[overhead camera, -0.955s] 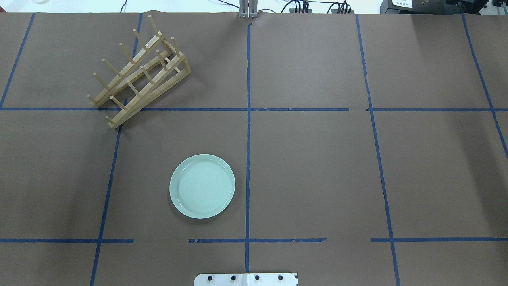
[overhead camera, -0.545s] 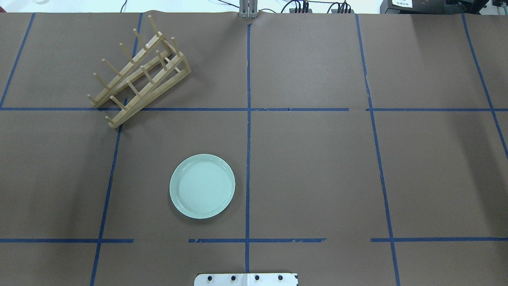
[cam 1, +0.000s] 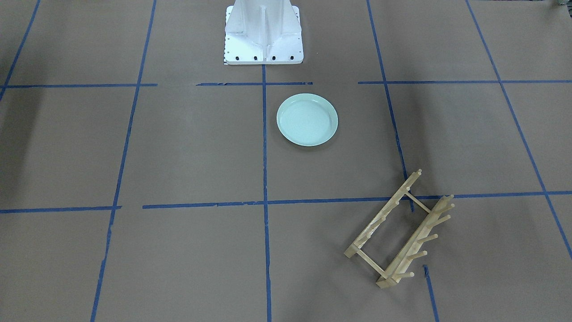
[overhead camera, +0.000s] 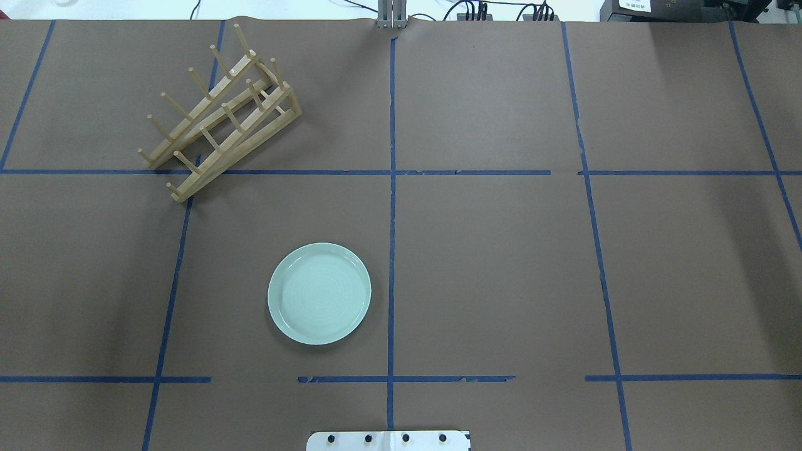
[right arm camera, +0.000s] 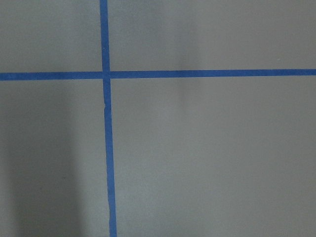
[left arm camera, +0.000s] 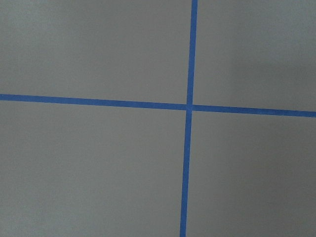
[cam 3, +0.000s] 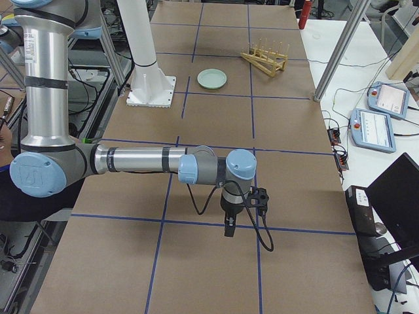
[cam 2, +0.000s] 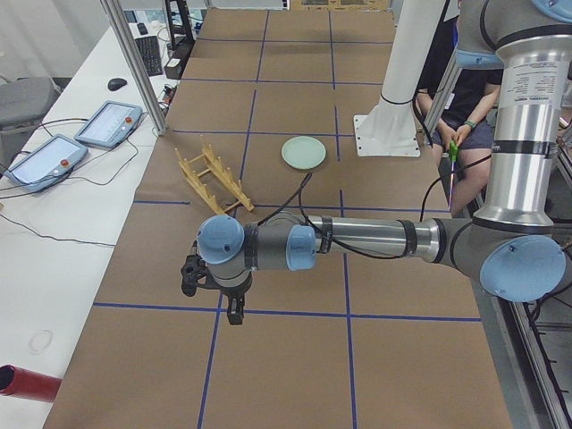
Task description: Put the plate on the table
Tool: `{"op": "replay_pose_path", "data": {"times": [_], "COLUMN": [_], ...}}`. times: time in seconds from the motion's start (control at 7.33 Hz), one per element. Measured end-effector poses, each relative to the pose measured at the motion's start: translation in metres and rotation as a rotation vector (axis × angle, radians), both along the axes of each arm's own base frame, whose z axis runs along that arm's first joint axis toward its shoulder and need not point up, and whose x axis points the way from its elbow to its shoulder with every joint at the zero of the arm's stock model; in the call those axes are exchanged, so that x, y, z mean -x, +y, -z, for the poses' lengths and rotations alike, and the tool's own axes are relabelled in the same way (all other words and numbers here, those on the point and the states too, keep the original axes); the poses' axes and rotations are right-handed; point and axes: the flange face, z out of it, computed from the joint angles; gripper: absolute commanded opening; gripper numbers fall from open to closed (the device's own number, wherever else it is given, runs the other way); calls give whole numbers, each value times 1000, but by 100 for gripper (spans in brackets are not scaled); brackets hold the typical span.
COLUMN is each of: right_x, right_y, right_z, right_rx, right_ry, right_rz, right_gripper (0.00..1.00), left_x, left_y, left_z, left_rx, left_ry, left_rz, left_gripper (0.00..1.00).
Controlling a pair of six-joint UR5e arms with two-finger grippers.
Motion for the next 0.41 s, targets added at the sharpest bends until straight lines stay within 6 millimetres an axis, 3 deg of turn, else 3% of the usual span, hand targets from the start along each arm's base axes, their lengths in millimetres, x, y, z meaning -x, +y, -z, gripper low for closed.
{"op": "replay_pose_path", "data": {"times": [0.41], "right_x": [0], "right_y": [0], "right_z": [0], "right_rx": [0], "right_ry": [0], "right_rz": [-1], "right_gripper": [100], "left_x": [0], "left_y": [1], "left_z": [-3], "left_rx": [7], "left_ry": [0], "left_rz": [1], "left_gripper": [100]}}
